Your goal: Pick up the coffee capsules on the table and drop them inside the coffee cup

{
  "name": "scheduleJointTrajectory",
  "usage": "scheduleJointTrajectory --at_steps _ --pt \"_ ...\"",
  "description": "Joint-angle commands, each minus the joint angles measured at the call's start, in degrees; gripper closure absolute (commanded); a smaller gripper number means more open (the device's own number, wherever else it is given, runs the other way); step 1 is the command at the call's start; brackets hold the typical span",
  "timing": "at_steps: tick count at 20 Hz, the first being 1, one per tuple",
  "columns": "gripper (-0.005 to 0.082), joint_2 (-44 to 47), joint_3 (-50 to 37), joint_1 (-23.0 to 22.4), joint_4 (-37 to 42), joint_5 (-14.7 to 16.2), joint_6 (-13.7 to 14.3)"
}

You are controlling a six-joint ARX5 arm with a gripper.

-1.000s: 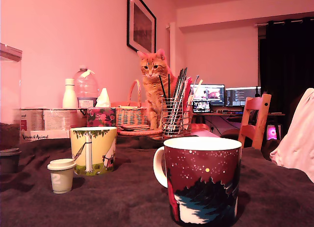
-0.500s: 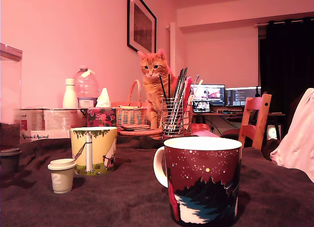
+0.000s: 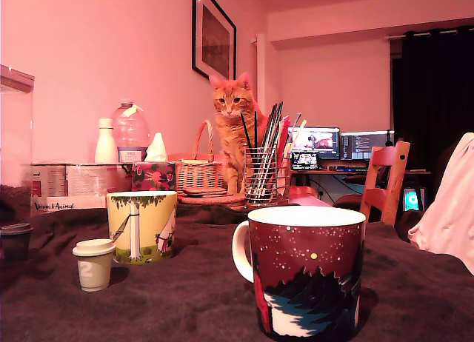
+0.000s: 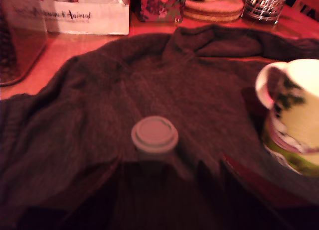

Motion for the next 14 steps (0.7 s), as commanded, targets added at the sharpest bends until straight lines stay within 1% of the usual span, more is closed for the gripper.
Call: scheduleJointTrajectory --at_steps 1,7,14 --pt "0.0218 3.10 0.92 -0.17 2.29 0.66 0.26" --pt "0.0220 11.74 4.74 -0.17 5.57 1.05 0.26" --pt "0.0220 17.38 8.63 -0.15 5.81 1.03 0.26"
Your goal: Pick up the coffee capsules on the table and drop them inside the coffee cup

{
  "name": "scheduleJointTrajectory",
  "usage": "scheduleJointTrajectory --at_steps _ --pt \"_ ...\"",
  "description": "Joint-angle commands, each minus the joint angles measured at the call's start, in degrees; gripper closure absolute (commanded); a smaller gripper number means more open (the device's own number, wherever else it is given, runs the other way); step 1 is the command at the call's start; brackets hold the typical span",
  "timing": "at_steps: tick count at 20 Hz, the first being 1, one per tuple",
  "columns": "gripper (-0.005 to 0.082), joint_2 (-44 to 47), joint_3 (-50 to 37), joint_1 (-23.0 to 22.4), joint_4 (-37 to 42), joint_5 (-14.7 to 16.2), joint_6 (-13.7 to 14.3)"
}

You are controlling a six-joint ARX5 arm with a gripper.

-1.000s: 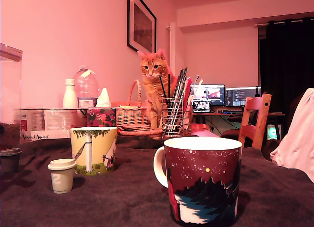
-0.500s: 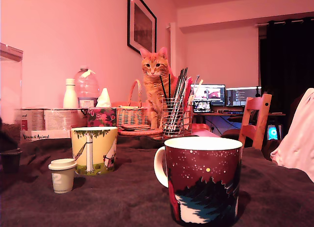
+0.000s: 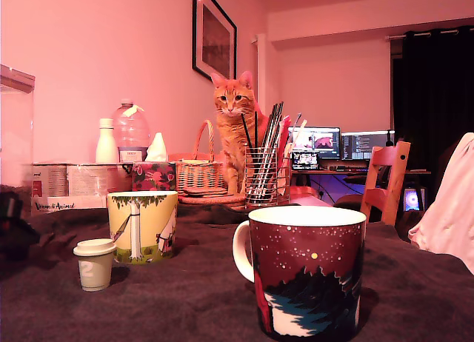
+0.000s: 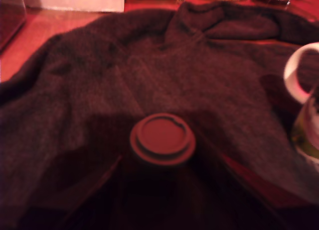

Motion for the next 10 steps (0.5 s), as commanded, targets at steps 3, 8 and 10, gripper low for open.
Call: scheduleJointTrajectory --at_steps 3,8,10 --pt "0.0220 2.47 1.84 -0.15 0.50 0.04 0.35" --pt "0.0309 4.13 3.17 -0.15 0.00 0.04 0.79" --pt "0.0455 4.13 3.17 -0.15 -0.22 0.04 0.79"
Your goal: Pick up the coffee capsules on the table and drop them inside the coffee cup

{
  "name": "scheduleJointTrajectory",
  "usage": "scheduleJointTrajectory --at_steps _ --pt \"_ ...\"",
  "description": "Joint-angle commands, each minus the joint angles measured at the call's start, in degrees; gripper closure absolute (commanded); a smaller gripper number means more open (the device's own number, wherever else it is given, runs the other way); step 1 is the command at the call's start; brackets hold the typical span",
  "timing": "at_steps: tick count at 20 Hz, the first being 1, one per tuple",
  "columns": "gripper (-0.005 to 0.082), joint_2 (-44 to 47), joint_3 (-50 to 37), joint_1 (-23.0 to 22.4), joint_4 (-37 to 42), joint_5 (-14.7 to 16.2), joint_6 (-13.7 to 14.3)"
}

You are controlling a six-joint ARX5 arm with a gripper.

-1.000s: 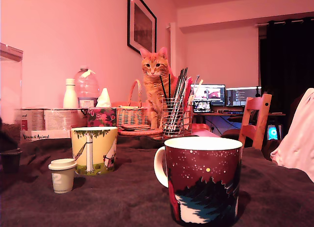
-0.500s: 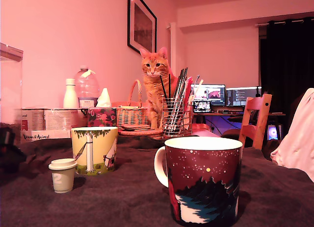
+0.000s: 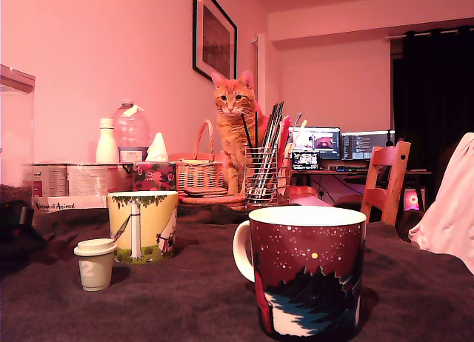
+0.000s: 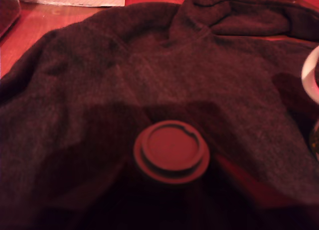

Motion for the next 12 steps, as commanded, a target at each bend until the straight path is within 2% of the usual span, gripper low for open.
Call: scheduleJointTrajectory --at_steps 1,3,6,9,12 --pt "0.0525 0.94 0.00 -0.17 -0.13 0.07 0.42" --pt "0.0607 0.94 0.00 -0.15 -0.11 0.04 0.42" --pt "0.0665 0.94 0.00 -0.15 0.37 0.07 0.42" --pt "0.0666 0.90 0.00 -0.17 1.51 0.37 0.22" --pt "0.0666 0.61 -0.02 -0.15 3.78 3.96 -1.66"
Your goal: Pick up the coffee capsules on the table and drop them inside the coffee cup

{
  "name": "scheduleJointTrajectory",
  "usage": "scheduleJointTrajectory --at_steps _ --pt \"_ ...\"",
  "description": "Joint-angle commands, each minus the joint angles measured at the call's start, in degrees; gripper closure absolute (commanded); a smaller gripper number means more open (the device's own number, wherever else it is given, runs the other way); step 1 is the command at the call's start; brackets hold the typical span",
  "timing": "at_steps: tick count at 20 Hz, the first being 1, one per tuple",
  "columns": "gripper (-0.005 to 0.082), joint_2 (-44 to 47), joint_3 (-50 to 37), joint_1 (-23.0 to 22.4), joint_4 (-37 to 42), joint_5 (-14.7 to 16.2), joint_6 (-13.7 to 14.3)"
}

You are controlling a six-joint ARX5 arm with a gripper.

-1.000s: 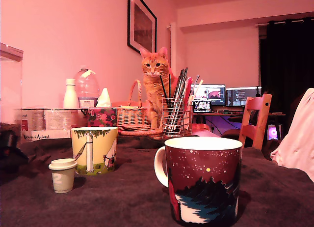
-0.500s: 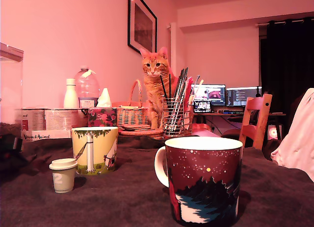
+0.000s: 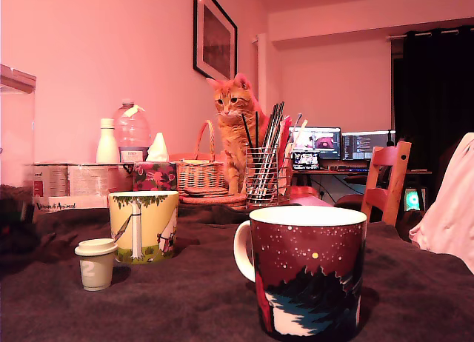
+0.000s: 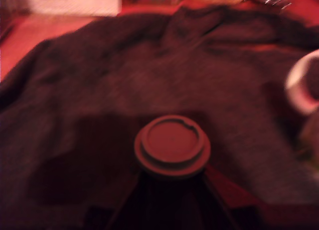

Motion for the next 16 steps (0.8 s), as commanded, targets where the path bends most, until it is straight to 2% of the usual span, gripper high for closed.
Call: scheduleJointTrajectory --at_steps 1,2,3,4,5,8,10,13,14,16 --pt "0.0666 0.33 -0.02 -0.15 2.03 1.77 -0.42" --pt "0.0666 -0.11 -0.02 -0.15 2.78 2.25 -0.42" --pt "0.0666 -0.70 -0.02 -0.15 3.43 2.95 -4.90" --pt "0.0666 -1.25 -0.02 -0.15 4.24 3.41 -4.90" --pt "0.0666 -2.10 0.00 -0.15 4.33 3.82 -7.19" --pt "0.0666 -5.14 0.00 -0.17 4.33 5.55 -11.41" --pt "0.0666 -7.26 0.00 -0.17 4.33 6.99 -12.96" --pt "0.0666 -9.40 0.52 -0.76 4.26 9.25 -13.38" --pt "0.0666 -9.66 1.11 -1.09 4.24 9.88 -14.73" --pt "0.0666 -9.70 2.75 -2.29 4.11 11.91 -15.76"
